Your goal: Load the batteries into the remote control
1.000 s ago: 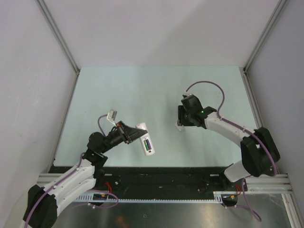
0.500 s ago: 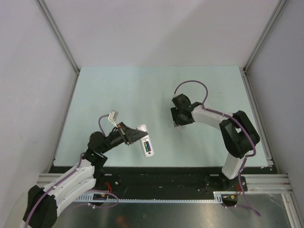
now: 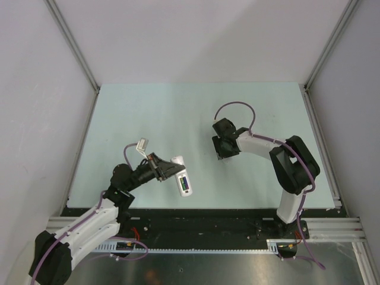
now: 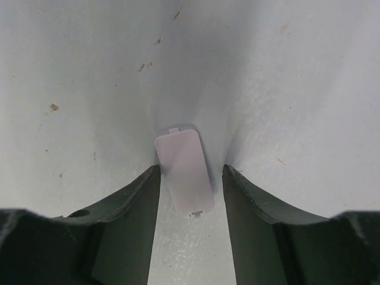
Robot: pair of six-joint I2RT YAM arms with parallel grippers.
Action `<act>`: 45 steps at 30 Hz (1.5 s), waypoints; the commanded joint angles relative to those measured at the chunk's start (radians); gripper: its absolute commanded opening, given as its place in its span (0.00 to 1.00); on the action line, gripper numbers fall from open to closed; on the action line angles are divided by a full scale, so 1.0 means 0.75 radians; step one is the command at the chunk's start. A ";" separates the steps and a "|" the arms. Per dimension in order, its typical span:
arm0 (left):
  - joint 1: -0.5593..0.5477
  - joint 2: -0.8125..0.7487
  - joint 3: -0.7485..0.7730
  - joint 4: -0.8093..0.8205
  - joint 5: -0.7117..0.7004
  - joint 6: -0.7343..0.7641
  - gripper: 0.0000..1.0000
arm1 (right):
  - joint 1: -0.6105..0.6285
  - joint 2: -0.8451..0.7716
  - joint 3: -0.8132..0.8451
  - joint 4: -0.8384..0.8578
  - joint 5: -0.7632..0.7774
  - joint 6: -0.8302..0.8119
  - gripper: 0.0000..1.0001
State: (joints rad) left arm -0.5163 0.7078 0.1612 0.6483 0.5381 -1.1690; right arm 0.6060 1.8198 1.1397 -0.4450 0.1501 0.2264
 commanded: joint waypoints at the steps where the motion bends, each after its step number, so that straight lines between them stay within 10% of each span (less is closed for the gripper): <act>1: 0.011 0.003 0.065 0.050 0.031 0.023 0.00 | 0.020 0.046 0.037 -0.022 0.041 -0.028 0.50; 16: 0.011 0.026 0.067 0.048 0.035 0.031 0.00 | 0.039 0.069 0.037 -0.039 0.004 0.074 0.28; 24: 0.009 0.032 0.076 0.048 0.033 0.033 0.00 | 0.043 -0.007 0.037 -0.030 0.002 0.134 0.01; 45: 0.007 0.336 0.350 0.042 -0.093 0.098 0.00 | 0.390 -0.739 0.117 -0.337 0.072 0.244 0.00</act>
State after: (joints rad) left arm -0.5144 0.9230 0.3634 0.6399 0.5014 -1.1408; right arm 0.8459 1.2961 1.1679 -0.5556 0.1867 0.3851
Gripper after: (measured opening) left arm 0.253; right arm 0.328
